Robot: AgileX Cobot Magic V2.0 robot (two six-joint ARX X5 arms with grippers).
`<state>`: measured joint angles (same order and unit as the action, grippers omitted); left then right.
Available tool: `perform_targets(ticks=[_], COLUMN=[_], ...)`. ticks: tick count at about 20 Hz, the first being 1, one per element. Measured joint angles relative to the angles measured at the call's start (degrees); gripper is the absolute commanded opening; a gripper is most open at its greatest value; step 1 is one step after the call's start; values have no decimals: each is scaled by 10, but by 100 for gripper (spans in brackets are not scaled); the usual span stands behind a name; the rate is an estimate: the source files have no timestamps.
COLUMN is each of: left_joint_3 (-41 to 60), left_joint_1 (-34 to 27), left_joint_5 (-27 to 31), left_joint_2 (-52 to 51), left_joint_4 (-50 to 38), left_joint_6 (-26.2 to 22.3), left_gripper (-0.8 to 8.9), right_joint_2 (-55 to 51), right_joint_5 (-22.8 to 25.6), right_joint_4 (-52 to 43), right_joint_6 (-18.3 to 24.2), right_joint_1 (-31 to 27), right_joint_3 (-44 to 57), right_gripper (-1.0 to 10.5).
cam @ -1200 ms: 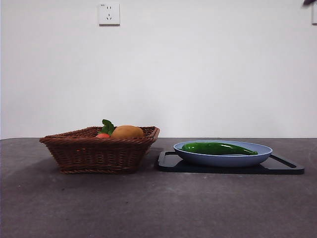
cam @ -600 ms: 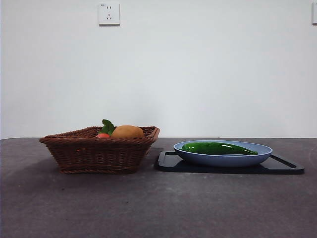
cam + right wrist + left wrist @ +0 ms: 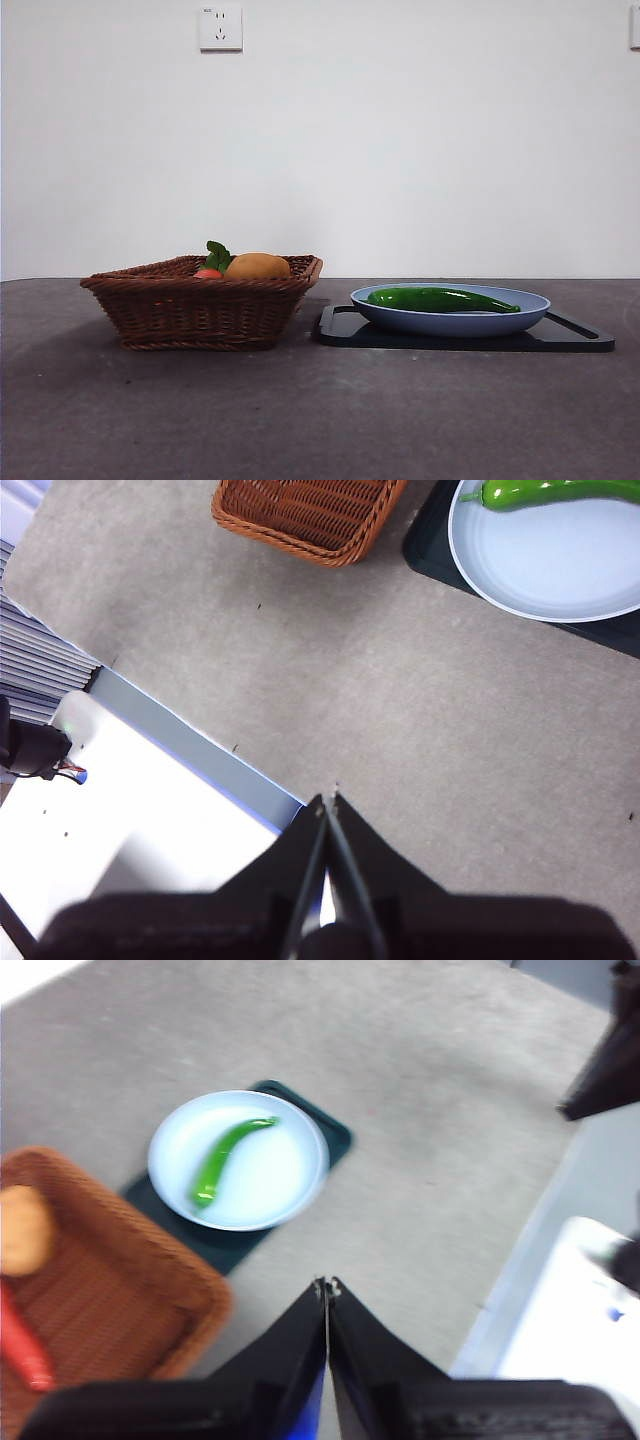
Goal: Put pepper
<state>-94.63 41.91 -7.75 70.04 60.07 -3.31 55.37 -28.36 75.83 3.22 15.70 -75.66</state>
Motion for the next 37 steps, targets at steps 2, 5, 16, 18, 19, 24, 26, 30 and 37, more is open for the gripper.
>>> perform_targets(ticks=[2,5,16,18,19,24,26,30,37], left_joint_3=[0,2,430,530,575,781,834,904,936], left_joint_1=[-17,-69,-356,-391,-402,-427,-430,-433,-433], left_joint_5=[46,66,63,63,63,63,63,63,63], left_joint_2=[-3,-31,-373,-438,-467,-571,-598,-641,-678], left_joint_4=[-41,-135,-546,-599,-621,-655,-655,-657,-623], left_joint_6=[-10,-39,-57,-57,-57,-34,-20,-4,4], left_gripper=[8,8,8,8,8,8,8,8,8], right_joint_2=[0,0,0,0,0,0,0,0,0], right_joint_5=[0,0,0,0,0,0,0,0,0], right_joint_4=[0,0,0,0,0,0,0,0,0], right_joint_6=[0,0,0,0,0,0,0,0,0], right_joint_1=[0,0,0,0,0,0,0,0,0], right_joint_3=[0,0,0,0,0,0,0,0,0], right_gripper=[11,11,11,11,11,11,11,11,11])
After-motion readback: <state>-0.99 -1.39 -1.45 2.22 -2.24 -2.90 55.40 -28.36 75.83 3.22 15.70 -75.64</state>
